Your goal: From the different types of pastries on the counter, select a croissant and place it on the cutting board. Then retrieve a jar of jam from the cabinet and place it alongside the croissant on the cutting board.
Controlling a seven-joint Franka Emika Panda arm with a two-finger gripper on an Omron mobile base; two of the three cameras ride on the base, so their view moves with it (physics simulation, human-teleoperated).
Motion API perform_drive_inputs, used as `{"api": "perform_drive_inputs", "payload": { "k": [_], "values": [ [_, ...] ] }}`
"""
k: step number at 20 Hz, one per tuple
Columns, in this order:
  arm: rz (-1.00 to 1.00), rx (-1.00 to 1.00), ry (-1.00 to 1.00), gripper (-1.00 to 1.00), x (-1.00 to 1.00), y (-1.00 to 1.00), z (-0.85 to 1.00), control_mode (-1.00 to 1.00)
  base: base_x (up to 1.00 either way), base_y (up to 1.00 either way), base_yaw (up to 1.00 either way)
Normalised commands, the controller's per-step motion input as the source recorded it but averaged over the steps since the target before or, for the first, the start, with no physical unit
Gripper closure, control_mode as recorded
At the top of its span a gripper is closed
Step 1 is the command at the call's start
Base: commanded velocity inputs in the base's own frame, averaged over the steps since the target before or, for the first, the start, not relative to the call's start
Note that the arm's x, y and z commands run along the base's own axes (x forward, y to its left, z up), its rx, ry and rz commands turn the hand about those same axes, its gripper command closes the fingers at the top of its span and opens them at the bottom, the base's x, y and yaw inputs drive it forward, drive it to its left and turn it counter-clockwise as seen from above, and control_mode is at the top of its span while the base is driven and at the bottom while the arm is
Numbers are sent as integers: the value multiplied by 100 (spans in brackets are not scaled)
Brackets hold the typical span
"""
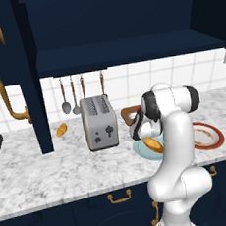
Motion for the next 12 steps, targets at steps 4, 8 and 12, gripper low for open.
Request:
{"api": "perform_drive_inputs", "payload": {
  "k": [4,8,12],
  "values": [
    [-5,0,-12,-100,-55,-3,73,-100,0,0,0],
    [-1,0,-12,-100,-60,-1,70,-100,0,0,0],
    [0,0,-8,-100,-99,-1,93,-100,0,0,0]
  ]
}}
